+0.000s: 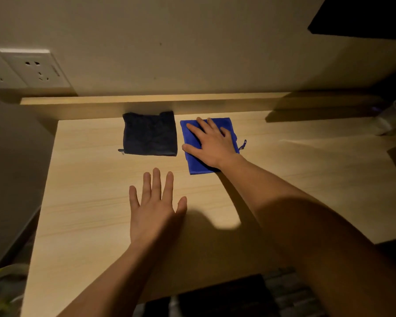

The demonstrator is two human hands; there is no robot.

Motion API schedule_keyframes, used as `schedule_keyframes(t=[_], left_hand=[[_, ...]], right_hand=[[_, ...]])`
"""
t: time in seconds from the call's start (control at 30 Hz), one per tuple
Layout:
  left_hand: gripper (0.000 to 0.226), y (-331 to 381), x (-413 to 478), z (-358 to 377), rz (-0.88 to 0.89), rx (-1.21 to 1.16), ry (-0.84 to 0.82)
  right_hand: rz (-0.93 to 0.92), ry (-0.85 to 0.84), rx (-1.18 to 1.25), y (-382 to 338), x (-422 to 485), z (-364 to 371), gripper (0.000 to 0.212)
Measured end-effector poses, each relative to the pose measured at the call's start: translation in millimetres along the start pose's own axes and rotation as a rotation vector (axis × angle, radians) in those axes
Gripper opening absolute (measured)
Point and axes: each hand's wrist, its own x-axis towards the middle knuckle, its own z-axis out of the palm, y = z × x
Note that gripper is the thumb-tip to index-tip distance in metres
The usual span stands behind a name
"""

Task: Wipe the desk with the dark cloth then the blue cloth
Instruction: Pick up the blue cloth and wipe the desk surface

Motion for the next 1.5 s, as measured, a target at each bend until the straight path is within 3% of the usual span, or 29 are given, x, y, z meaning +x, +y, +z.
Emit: schedule_keyframes(t=[0.43,0.83,1.2,1.37,1.5], left_hand=[[0.077,1,1,2,-0.021,0.016,0.025],[0.075,0,-9,10,0.007,-0.059,0.188],[0.073,-2,-14,1,0.068,-0.082,0.179],[0.076,33,-18,-5,0.112,-0.177,0.173],[0.075,70,-4,-5,0.072,-0.298,0.176]], right_hand=[[0.076,-0.004,-0.116,3,-16,17,0.080],[0.062,0.010,-0.123,4,-142,41,0.074],[0.076,-0.012,-0.040,-1,-250,58,0.062],[0.081,-0.052,0.018,-4,-279,63,0.059],[0.011,0.111,0.139,7,-312,71,0.049]])
